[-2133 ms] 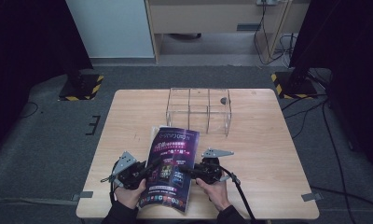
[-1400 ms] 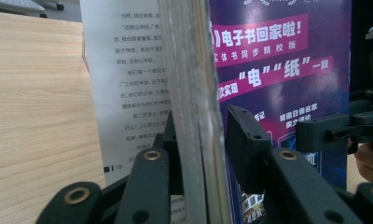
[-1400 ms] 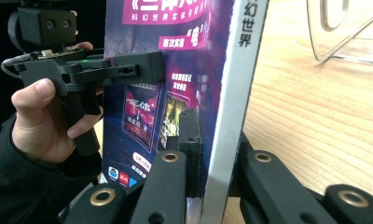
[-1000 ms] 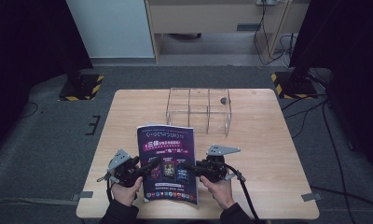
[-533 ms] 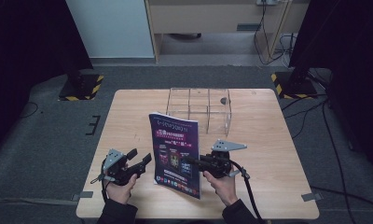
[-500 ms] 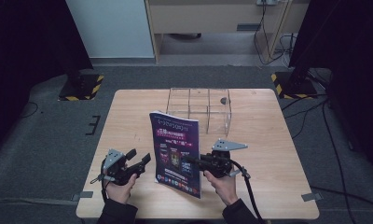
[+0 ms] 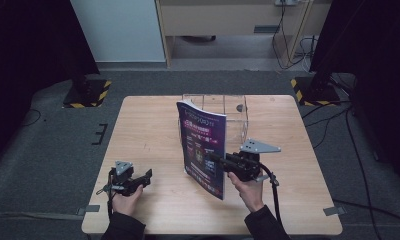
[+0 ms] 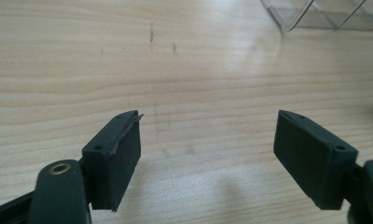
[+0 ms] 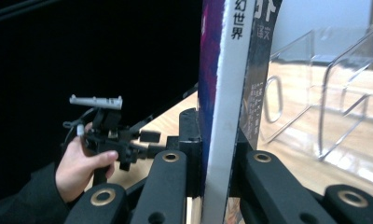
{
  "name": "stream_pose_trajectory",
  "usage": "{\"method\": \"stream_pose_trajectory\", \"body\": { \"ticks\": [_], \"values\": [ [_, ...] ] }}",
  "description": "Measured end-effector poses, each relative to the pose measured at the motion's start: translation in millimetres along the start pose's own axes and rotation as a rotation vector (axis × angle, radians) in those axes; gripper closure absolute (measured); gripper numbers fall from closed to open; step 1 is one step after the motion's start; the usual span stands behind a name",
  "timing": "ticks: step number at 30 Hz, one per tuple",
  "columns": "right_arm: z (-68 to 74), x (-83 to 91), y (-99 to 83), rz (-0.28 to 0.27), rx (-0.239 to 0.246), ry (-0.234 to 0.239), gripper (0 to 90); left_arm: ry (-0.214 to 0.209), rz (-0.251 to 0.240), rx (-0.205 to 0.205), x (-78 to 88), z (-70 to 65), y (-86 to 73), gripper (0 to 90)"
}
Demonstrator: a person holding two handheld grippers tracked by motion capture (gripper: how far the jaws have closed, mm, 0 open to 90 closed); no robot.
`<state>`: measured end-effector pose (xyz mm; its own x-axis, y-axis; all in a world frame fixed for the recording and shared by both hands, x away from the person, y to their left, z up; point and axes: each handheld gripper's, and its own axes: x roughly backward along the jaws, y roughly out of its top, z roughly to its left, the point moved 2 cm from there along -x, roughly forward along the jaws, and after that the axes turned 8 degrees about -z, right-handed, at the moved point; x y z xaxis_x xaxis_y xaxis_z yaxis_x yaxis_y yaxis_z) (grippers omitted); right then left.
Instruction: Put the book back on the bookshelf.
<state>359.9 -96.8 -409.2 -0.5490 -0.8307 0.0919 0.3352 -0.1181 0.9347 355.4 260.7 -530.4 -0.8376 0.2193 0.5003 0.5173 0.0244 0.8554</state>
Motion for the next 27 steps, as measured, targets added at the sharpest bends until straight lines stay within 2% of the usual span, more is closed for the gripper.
{"method": "stream_pose_trajectory", "body": {
  "ticks": [3,7,13,19,23,25,27],
  "values": [
    [-3.0,6.6,8.9,-0.022,0.009,-0.02,83.0,0.025,0.022,-0.028,-4.1,2.0,-3.3,21.4],
    [-5.7,13.6,19.3,-0.045,0.019,-0.034,83.0,0.05,0.033,-0.044,-7.0,4.1,-4.7,20.7],
    [-10.8,24.4,32.7,-0.074,0.034,-0.075,83.0,0.06,0.054,-0.054,-11.8,6.8,-9.2,20.0],
    [-16.8,37.1,42.7,-0.103,0.038,-0.106,83.0,0.066,0.062,-0.043,-13.1,9.7,-10.8,18.9],
    [-21.4,45.8,51.2,-0.123,0.047,-0.132,83.0,0.079,0.078,-0.079,-14.7,6.6,-11.0,17.1],
    [-23.9,49.9,55.7,-0.133,0.056,-0.148,83.0,0.09,0.094,-0.113,-16.3,3.4,-11.4,15.1],
    [-26.1,52.3,58.6,-0.14,0.059,-0.163,83.0,0.092,0.095,-0.116,-16.8,2.7,-11.4,13.1]
  ]
}}
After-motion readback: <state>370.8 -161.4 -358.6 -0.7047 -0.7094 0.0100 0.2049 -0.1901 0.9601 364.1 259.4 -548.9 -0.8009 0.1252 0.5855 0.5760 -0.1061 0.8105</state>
